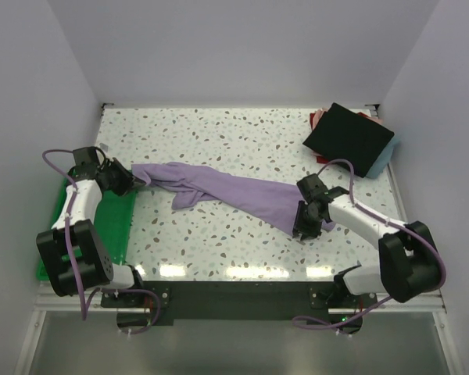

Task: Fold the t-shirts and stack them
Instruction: Flatten the tshirt out

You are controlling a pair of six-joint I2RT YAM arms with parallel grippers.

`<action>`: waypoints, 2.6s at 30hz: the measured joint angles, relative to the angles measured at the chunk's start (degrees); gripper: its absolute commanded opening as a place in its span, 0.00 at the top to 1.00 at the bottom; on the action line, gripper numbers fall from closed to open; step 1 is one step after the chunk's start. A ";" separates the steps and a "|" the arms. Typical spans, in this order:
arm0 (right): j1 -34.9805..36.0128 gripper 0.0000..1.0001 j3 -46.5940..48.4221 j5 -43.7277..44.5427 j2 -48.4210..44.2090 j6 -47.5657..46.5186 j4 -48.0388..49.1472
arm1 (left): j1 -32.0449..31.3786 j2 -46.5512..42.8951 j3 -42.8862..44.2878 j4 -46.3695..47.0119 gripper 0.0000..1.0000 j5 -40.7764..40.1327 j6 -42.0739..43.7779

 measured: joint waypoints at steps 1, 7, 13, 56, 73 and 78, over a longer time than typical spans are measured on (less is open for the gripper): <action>0.35 0.67 0.00 0.42 0.98 0.28 0.57 | 0.00 0.00 0.00 0.00 1.00 0.00 0.04; 0.87 0.66 0.00 2.95 3.87 1.20 2.71 | 0.00 0.00 0.00 -0.02 1.00 0.00 0.07; 0.87 0.68 0.68 3.54 6.08 1.86 4.11 | 0.00 0.00 0.00 -0.04 1.00 0.00 0.07; -0.83 1.00 90.16 6.29 28.76 -8.00 -20.83 | -10.78 24.33 63.95 -4.63 1.00 -5.60 -8.20; -2.91 1.00 78.55 14.56 -2.45 -13.53 -4.39 | -0.13 -2.12 64.17 13.70 1.00 -6.10 -23.06; -2.91 1.00 77.66 19.61 -11.04 -17.11 1.60 | 1.55 -5.42 71.23 16.85 1.00 -8.50 -24.20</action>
